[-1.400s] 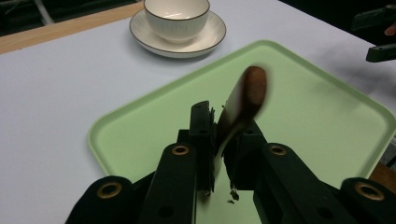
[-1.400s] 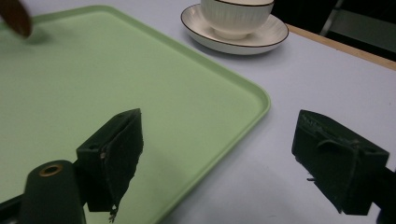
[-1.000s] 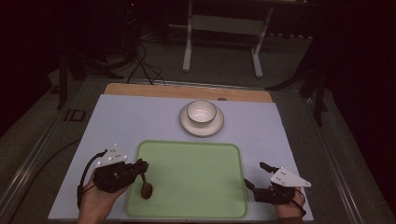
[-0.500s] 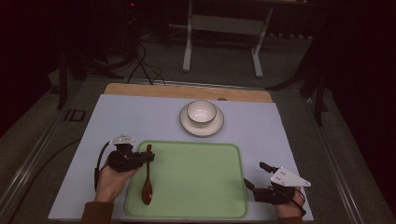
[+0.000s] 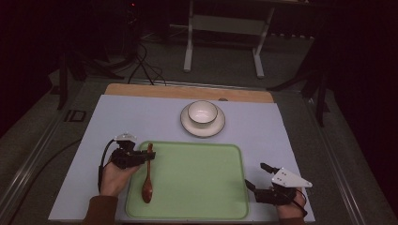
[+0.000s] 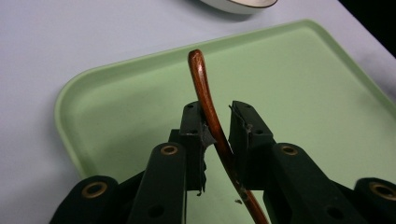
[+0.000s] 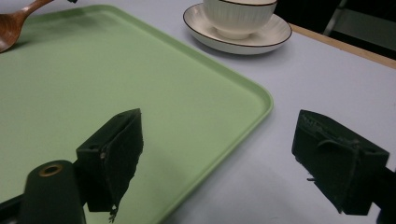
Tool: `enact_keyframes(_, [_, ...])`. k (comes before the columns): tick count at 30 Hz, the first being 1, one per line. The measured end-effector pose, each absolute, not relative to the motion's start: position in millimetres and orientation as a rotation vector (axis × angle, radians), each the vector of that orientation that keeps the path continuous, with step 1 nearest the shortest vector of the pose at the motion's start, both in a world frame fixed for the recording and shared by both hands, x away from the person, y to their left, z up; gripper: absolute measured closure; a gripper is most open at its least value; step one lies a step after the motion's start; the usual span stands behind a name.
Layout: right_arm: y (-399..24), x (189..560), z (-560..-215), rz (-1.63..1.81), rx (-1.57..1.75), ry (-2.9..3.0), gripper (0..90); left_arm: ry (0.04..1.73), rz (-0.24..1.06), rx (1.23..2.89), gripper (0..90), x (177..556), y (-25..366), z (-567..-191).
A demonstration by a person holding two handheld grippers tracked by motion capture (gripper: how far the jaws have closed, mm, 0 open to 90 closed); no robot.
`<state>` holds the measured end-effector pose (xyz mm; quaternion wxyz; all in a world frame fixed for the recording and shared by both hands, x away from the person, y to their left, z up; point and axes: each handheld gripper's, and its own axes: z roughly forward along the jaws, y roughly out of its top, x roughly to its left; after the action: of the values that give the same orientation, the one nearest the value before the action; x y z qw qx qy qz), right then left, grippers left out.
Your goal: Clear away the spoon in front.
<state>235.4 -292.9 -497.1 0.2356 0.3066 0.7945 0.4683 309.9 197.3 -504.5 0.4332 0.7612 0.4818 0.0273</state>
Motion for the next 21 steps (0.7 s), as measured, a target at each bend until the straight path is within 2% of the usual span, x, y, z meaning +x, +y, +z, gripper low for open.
enact_keyframes(8, [-292, 235, -497, 1.287, 0.845, 2.179, 16.0, 1.213, 0.114, 1.935, 73.9, 311, 194, -507])
enact_keyframes(10, [-292, 235, -497, 1.286, 0.846, 2.179, 16.0, 1.22, 0.153, 1.961, 70.7, 311, 191, -508])
enact_keyframes(13, [-293, 235, -497, 1.287, 0.846, 2.178, 16.0, 1.229, 0.257, 2.019, 57.7, 308, 185, -509])
enact_keyframes(15, [-293, 235, -497, 1.287, 0.846, 2.18, 16.0, 1.234, 0.363, 2.039, 41.6, 306, 181, -508])
enact_keyframes(18, [-292, 235, -497, 1.286, 0.845, 2.181, 16.0, 1.233, 0.453, 2.028, 26.9, 304, 180, -505])
enact_keyframes(21, [-293, 235, -497, 1.286, 0.846, 2.178, 16.0, 1.235, 0.519, 1.998, 20.0, 300, 183, -501])
